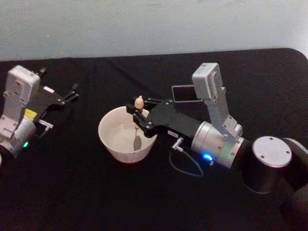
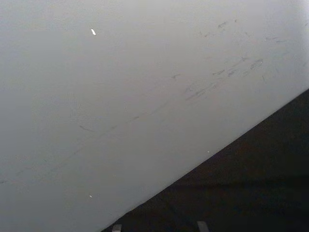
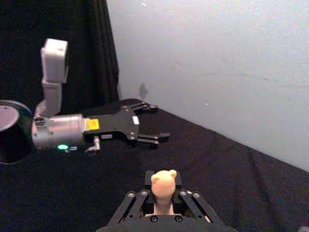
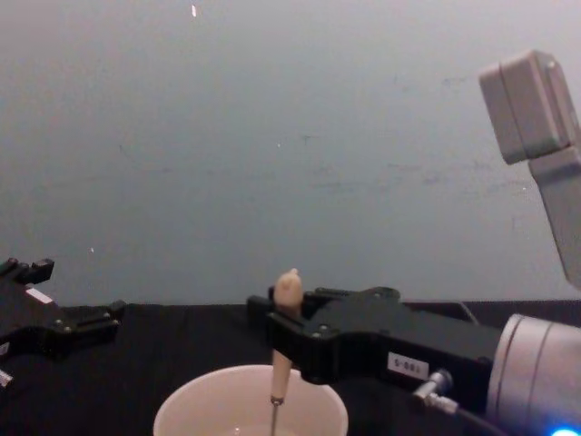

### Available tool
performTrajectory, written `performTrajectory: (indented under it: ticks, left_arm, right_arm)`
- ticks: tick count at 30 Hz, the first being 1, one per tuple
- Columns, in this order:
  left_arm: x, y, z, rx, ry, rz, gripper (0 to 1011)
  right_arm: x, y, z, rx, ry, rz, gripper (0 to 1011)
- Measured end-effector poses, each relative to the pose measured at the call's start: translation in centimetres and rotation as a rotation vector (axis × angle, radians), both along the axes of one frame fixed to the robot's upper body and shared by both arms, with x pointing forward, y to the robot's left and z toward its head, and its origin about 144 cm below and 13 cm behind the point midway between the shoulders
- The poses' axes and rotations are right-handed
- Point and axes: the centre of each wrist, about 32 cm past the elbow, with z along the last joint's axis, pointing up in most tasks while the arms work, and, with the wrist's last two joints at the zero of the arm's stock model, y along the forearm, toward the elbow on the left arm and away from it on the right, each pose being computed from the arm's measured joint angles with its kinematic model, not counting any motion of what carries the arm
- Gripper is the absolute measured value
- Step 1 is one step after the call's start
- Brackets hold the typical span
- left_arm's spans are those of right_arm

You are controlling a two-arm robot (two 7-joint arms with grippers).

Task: Pick up the stirring spoon with one hand, stir inside the cup, then place it back in its original position.

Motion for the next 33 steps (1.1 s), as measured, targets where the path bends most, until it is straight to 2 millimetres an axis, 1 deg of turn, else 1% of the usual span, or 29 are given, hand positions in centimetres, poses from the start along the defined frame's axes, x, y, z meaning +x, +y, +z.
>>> performTrajectory:
  ticks: [6, 13, 20, 27, 33]
  left_arm:
    - [0.0, 0.0, 0.0, 0.000, 0.000, 0.000, 1001]
    - [0.0, 0.0, 0.0, 0.000, 0.000, 0.000, 1001]
    - [0.0, 0.0, 0.0, 0.000, 0.000, 0.000, 1001]
    - [0.0, 0.0, 0.0, 0.000, 0.000, 0.000, 1001]
    - [0.0, 0.0, 0.0, 0.000, 0.000, 0.000, 1001]
  right_arm:
    - [-0.2, 0.8, 0.2, 0.011, -0.004, 0.025, 188]
    - [0.2, 1.9, 0.2, 0.015, -0.009, 0.035, 188]
    - [1.1, 3.3, 0.0, 0.009, -0.016, 0.023, 188]
    - [1.9, 4.0, 0.0, 0.010, -0.021, -0.001, 188]
    - [2.6, 4.1, 0.0, 0.011, -0.023, -0.027, 188]
